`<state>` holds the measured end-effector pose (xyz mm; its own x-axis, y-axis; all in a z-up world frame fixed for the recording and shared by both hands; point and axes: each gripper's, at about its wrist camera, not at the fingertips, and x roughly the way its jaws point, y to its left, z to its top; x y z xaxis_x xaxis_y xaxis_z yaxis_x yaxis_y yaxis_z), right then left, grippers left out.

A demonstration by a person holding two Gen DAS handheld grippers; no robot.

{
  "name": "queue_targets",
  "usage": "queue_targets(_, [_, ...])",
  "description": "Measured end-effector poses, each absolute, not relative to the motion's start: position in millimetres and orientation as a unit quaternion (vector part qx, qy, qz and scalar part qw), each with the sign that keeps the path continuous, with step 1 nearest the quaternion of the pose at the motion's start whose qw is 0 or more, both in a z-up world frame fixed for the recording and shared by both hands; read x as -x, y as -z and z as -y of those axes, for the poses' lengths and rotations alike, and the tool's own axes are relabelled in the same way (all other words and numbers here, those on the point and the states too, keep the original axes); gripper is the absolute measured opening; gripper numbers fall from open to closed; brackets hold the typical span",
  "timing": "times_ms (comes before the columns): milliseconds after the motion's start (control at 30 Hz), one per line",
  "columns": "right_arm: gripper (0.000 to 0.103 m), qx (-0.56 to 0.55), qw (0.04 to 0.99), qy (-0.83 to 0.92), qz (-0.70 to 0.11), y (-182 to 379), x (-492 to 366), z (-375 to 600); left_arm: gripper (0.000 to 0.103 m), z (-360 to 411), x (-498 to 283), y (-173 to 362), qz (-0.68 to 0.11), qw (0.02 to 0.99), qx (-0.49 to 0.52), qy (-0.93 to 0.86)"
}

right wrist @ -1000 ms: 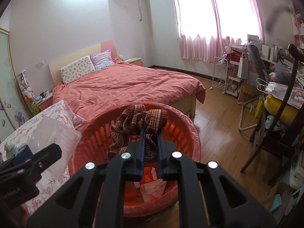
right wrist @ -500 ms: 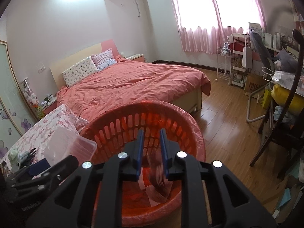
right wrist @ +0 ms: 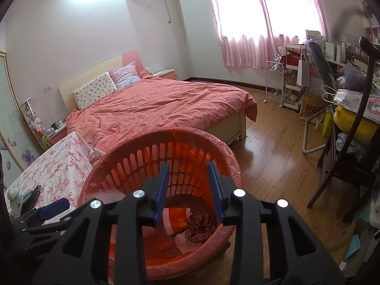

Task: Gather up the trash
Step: 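Carry the container and scrunchie over the orange basket and release both, then return both grippers to the bedspread toward the snack bag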

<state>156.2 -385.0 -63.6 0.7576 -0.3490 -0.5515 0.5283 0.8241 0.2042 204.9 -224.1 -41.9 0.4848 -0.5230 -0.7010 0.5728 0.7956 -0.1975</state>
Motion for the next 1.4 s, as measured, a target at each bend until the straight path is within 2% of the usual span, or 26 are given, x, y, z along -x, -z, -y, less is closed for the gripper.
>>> queue_targets(567, [0.036, -0.143, 0.932, 0.220, -0.251, 42.9, -151.5, 347.4, 0.096, 158.9, -202.5, 21.7, -0.381, 0.887, -0.009, 0.261])
queue_targets(1400, [0.038, -0.064, 0.952, 0.104, -0.280, 24.5, -184.9, 194.9, 0.096, -5.0, -183.1, 0.7, -0.352, 0.924, 0.048, 0.144])
